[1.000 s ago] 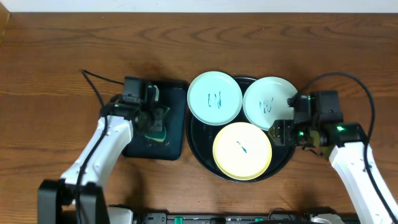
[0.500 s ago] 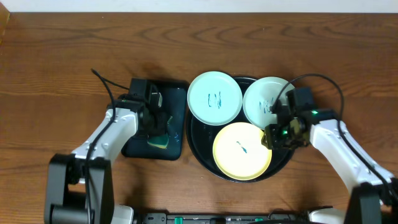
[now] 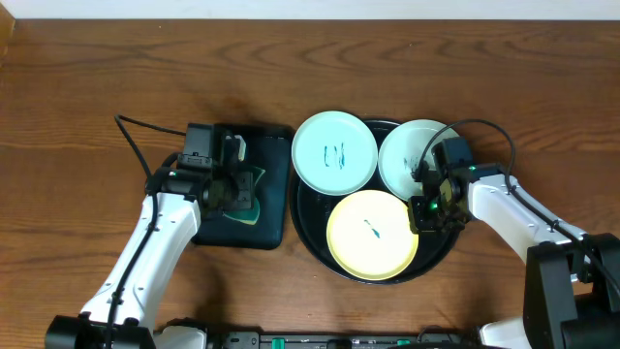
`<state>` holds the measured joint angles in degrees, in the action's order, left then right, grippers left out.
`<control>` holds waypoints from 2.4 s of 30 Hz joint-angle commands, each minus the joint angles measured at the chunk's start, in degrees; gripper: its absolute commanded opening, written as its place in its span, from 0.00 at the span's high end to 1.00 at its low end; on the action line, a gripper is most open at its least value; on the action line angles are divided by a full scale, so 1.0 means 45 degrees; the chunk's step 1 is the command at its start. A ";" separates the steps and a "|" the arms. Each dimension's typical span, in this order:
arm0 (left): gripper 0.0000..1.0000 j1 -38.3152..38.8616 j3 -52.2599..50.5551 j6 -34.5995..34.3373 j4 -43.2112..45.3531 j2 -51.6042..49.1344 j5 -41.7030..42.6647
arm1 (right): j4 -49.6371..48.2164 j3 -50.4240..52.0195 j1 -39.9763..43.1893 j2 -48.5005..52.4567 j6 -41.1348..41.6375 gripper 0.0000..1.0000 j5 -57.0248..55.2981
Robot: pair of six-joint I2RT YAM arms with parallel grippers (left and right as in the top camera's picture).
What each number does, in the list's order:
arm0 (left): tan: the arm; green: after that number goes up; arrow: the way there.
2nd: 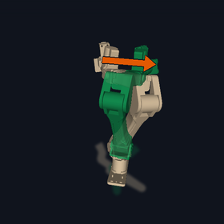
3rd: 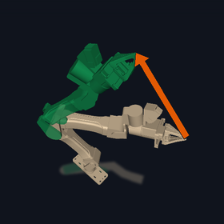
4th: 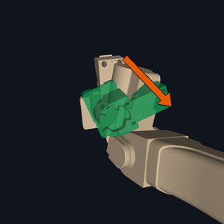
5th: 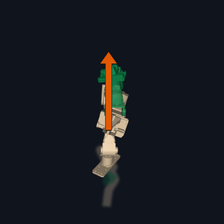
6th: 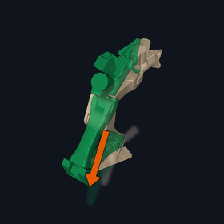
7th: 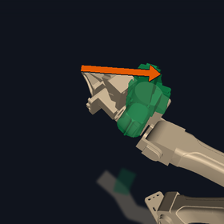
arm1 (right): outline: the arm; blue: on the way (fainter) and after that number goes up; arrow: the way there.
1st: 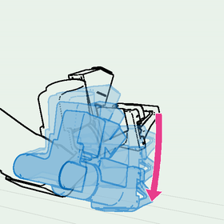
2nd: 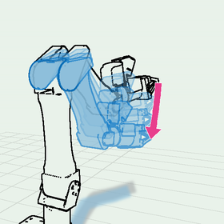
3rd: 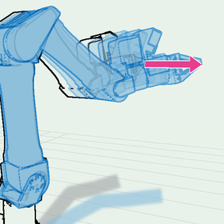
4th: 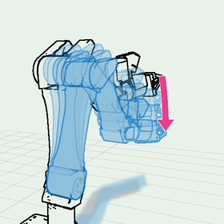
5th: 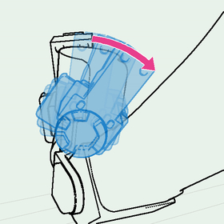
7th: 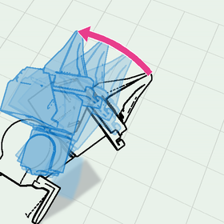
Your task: Clean dirty plates on tray and stack at the side
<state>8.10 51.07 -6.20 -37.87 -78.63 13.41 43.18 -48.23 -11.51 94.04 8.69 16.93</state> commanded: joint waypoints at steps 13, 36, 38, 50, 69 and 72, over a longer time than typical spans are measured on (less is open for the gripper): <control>0.93 0.0019 0.0180 -0.0413 -0.0151 0.0087 0.0267 | -0.0355 -0.0136 -0.1132 0.0107 0.2030 0.99 0.0102; 0.92 -0.0005 0.0180 -0.0180 0.0204 0.0087 0.0267 | -0.0364 -0.0136 -0.1132 0.0107 0.2025 0.99 0.0102; 0.93 -0.0083 0.0180 0.0321 0.0738 0.0092 0.0617 | -0.0364 -0.0136 -0.1132 0.0107 0.2021 0.99 0.0097; 0.93 -0.2652 0.0180 0.0753 0.4192 0.0097 0.7480 | -0.0369 -0.0136 -0.1132 0.0107 0.2021 0.99 -0.0092; 0.93 -0.4143 0.0180 0.0748 0.4342 0.0092 1.1312 | -0.0364 -0.0136 -0.1132 0.0107 0.2021 0.99 -0.0087; 0.93 -0.4143 0.0180 0.0748 0.4342 0.0092 1.1312 | -0.0364 -0.0136 -0.1132 0.0107 0.2021 0.99 -0.0087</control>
<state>-10.31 51.07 -3.99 -18.79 -78.63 61.78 41.87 -48.23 -15.77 94.06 16.38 16.95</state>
